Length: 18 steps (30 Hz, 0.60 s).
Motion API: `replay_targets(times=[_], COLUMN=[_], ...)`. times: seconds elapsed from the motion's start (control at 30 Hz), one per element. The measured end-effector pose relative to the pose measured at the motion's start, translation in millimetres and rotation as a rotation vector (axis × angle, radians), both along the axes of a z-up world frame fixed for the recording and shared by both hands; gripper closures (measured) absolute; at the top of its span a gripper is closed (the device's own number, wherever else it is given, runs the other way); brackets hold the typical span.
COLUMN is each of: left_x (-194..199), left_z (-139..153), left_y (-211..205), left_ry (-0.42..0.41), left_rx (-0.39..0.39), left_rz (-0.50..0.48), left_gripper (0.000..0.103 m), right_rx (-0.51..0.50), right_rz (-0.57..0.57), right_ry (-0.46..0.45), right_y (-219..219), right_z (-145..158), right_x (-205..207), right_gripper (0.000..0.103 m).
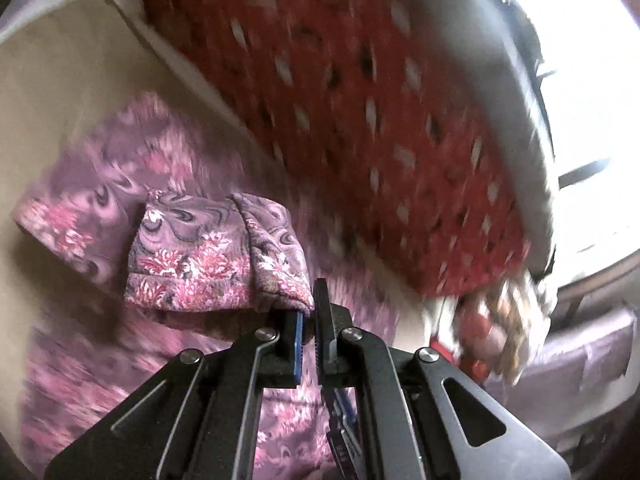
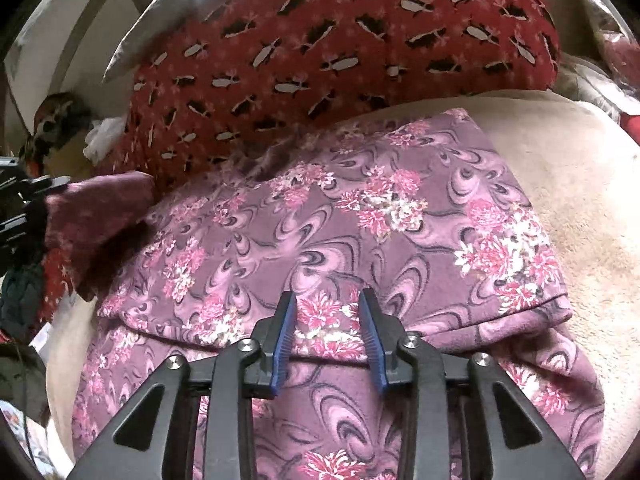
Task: Fold small clothes
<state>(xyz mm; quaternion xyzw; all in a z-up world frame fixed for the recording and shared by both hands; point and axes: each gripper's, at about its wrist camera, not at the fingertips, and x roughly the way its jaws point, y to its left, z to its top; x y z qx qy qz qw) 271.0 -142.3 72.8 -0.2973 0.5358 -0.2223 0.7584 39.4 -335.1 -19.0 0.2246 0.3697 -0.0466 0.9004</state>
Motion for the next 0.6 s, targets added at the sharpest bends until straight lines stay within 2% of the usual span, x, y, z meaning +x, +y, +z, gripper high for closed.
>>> replay_targets(times=[0.13, 0.23, 0.33, 0.43, 0.47, 0.5, 0.57, 0.6], left_x=[-11.1, -13.3, -19.2, -34.0, -38.3, -42.5, -52.2, -53.8], left_z=[-50.9, -81.1, -78.3, -60.2, -53.3, -47.8, -45.9, -48.6], left_y=[-37.1, -41.5, -24.5, 10.5, 23.3, 42.1, 88.5, 103.7], left_ry=[0.094, 0.146, 0.15, 0.124, 0.11, 0.1, 0.085, 0.086], left_rx=[0.08, 0.132, 0.06, -0.046, -0.066, -0.067, -0.084, -0.105], left_rz=[-0.049, -0.054, -0.061, -0.043, -0.019, 0.038, 0.231, 0.287], left_gripper=[0.1, 0.1, 0.098, 0.09, 0.077, 0.053, 0.031, 0.031], right_rx=[0.025, 0.066, 0.09, 0.101, 0.103, 0.097, 0.05, 0.018], right_rz=[0.007, 0.006, 0.006, 0.006, 0.005, 0.003, 0.004, 0.007], right_ry=[-0.024, -0.043, -0.052, -0.056, -0.053, -0.043, -0.002, 0.018], right_y=[-3.6, -10.7, -13.8, -14.6, -14.8, -13.8, -7.7, -2.1], right_z=[-1.3, -2.8, -4.0, -4.4, -4.3, -3.0, 3.7, 8.7], right_x=[-2.6, -6.3, -7.4, -6.6, -5.7, -4.7, 1.7, 6.2], right_gripper=[0.065, 0.065, 0.065, 0.065, 0.065, 0.065, 0.064, 0.061])
